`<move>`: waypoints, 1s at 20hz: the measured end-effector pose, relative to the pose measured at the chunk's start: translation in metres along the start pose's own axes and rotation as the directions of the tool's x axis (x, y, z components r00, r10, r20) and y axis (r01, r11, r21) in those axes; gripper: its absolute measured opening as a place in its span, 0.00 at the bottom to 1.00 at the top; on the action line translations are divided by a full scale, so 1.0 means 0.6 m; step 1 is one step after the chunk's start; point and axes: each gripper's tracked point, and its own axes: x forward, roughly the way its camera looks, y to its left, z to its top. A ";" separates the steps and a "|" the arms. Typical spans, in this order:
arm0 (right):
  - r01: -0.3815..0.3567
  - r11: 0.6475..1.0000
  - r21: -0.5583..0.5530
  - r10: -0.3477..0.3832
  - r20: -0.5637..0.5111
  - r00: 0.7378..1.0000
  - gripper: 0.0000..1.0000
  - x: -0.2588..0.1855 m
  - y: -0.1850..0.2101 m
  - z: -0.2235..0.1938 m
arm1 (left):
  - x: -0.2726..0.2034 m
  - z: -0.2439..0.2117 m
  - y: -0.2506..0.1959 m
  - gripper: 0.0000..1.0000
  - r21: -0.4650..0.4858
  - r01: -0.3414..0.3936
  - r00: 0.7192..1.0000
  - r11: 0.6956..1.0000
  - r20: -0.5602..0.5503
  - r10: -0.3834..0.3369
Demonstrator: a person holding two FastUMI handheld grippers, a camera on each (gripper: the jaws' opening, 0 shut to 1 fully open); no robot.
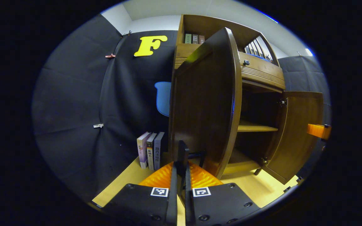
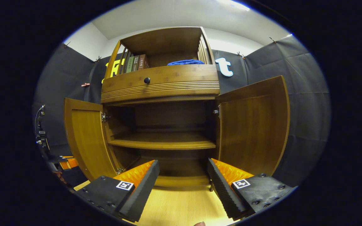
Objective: Open the right door of the double-door shoe cabinet with the right hand, and open the left door with the left hand.
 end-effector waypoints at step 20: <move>-0.061 0.997 -0.048 0.060 -0.010 0.998 0.98 0.021 0.033 -0.006 | -0.023 0.026 0.080 0.06 0.070 -0.050 0.998 0.996 0.037 0.048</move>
